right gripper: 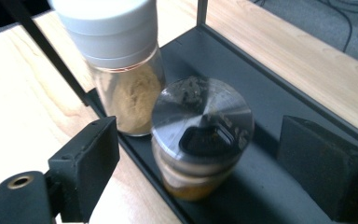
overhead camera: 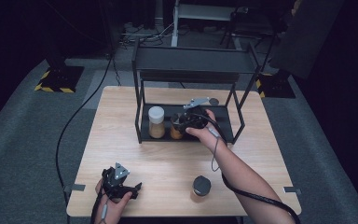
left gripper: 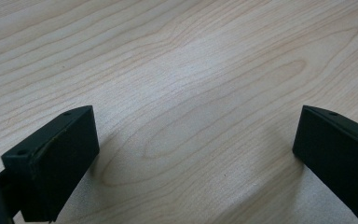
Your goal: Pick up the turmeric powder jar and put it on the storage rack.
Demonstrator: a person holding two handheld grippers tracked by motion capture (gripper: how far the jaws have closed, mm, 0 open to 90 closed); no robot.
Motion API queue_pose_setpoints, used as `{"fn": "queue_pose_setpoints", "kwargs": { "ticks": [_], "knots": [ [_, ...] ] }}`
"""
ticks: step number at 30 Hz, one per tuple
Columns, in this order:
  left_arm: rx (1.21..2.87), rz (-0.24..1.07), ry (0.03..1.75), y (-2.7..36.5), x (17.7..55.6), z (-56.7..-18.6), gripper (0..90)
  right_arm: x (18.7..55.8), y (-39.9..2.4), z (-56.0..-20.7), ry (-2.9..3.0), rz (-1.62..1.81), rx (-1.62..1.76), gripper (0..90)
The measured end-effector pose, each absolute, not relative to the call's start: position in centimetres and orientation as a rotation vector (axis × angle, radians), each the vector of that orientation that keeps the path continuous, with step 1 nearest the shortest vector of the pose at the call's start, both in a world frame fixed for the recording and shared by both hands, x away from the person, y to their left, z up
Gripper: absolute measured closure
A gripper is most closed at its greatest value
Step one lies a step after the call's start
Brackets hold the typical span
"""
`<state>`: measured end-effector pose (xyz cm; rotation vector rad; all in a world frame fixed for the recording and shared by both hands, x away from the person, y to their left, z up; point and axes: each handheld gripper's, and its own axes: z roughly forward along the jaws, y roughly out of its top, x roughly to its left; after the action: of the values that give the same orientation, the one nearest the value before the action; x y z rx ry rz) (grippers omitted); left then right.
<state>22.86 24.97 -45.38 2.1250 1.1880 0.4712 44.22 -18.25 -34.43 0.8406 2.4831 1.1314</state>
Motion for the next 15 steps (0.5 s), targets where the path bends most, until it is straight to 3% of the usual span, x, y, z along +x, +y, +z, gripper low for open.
{"fn": "queue_pose_setpoints", "kwargs": {
  "ticks": [15],
  "knots": [
    [2.122,0.472,1.188,24.4,23.5,-45.4,0.1,39.3,-22.5,-30.8,2.450,1.188,0.791,11.8]
  ]
}}
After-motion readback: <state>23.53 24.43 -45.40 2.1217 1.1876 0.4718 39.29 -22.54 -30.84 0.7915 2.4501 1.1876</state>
